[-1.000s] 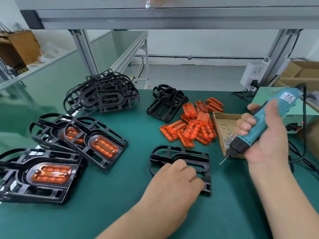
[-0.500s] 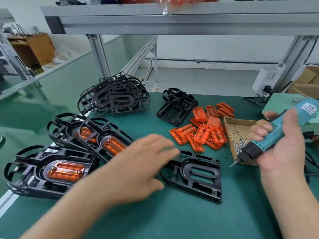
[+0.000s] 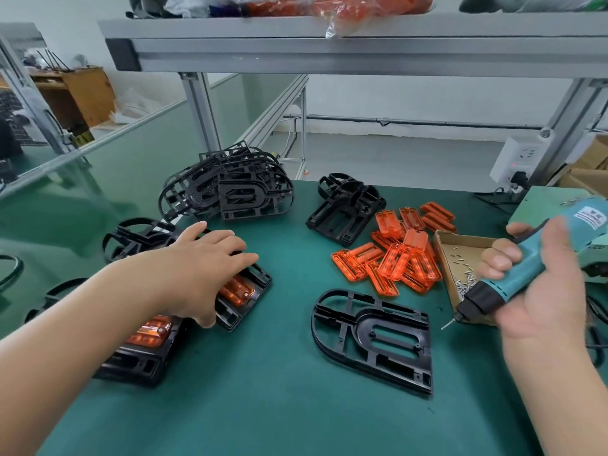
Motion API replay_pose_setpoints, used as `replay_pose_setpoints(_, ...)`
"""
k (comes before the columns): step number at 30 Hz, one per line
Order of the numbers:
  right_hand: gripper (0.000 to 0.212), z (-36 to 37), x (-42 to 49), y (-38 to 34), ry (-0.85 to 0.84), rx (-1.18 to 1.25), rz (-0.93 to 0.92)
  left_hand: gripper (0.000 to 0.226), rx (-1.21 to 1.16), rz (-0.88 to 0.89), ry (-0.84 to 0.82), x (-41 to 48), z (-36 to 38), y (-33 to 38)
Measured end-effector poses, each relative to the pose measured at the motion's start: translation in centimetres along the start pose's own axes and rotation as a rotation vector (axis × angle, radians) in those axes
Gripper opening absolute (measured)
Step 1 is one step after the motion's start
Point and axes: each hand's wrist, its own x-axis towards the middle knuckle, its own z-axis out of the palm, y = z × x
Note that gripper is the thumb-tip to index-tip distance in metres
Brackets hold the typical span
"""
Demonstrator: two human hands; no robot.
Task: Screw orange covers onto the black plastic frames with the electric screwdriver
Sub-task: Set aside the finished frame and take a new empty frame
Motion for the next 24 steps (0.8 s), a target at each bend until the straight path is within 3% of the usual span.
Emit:
replay_pose_setpoints(8,0.039,-0.7,0.5,0.3,-0.02,0.017,-0.004,0.12,-0.169,0.055,0.203,-1.2,-0.5,-3.8)
replay_pose_setpoints(15,0.038,-1.1,1.0,0.8,-0.029,0.028,-0.001,0.122,-0.303,-0.1,0.152,-3.4,-0.9,-10.5)
replay_pose_setpoints(24,0.038,-1.1,1.0,1.1,-0.03,0.024,-0.009,0.121,-0.377,-0.124,0.083,-2.3,1.4,-10.7)
